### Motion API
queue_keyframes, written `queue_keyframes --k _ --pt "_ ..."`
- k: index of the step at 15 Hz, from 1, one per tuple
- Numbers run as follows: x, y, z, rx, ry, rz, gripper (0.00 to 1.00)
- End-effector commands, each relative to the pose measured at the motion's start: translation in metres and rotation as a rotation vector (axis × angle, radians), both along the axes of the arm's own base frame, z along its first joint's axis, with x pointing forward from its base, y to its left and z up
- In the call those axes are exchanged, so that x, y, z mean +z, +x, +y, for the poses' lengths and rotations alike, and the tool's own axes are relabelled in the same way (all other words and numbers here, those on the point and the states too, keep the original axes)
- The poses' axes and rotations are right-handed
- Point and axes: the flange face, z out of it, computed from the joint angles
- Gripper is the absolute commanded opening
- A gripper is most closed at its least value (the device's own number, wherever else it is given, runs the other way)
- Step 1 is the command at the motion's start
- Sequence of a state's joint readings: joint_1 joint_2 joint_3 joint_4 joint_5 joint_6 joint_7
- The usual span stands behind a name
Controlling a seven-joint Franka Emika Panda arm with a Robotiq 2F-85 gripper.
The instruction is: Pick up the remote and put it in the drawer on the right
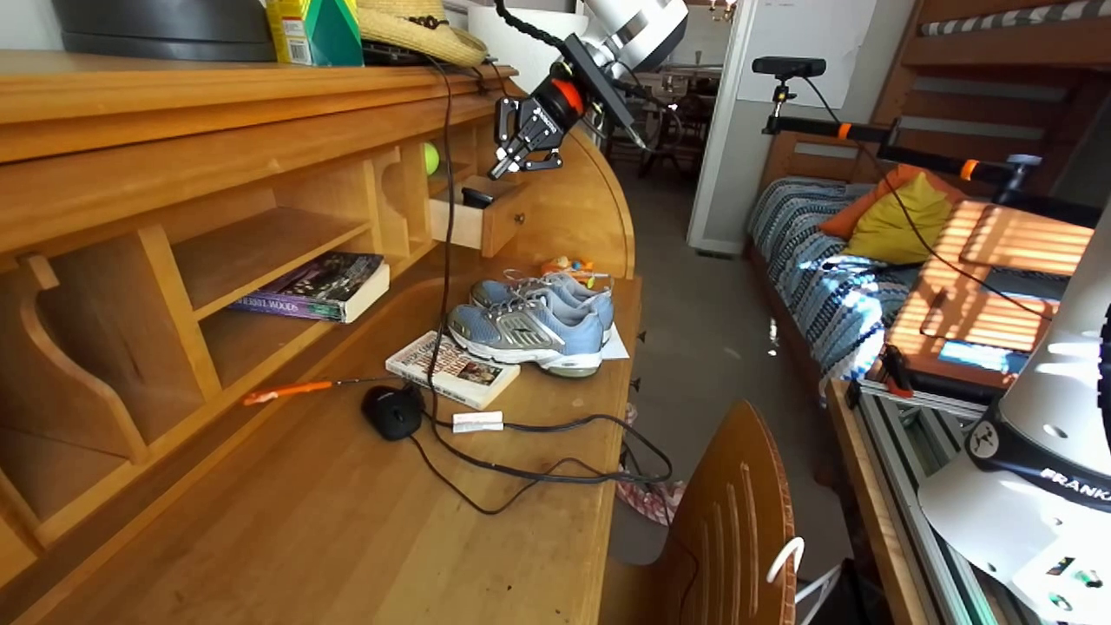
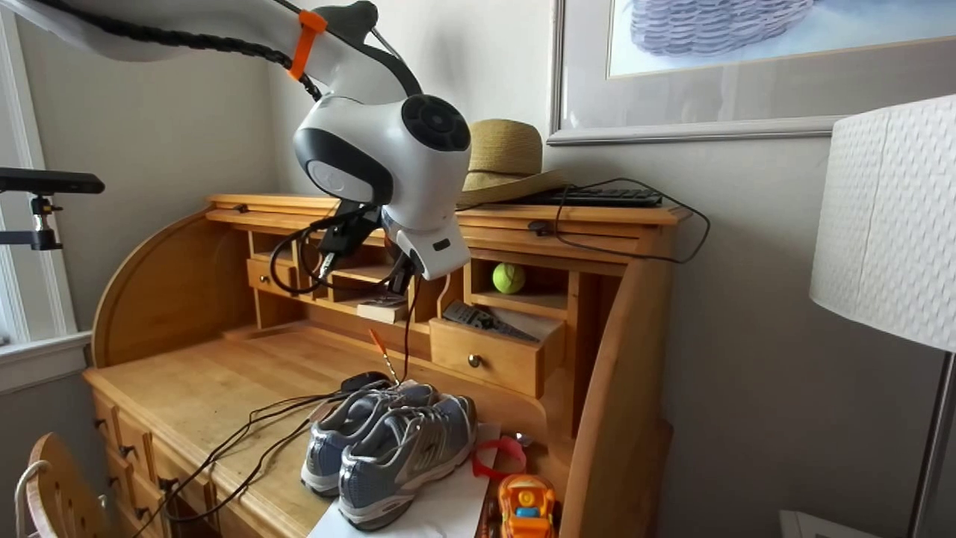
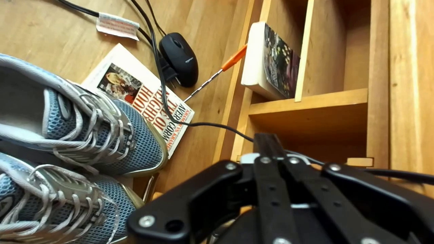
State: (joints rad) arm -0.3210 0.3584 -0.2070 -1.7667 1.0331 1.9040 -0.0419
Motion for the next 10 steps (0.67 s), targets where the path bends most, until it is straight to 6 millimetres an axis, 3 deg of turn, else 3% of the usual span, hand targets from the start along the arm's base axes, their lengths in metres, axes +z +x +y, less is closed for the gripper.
queue_keyframes --k 1,10 --pt "0.001 -0.001 -0.004 -0.004 0.000 0.001 0.00" --pt "-0.012 0.019 0.037 -0.230 -0.146 -0.032 0.00"
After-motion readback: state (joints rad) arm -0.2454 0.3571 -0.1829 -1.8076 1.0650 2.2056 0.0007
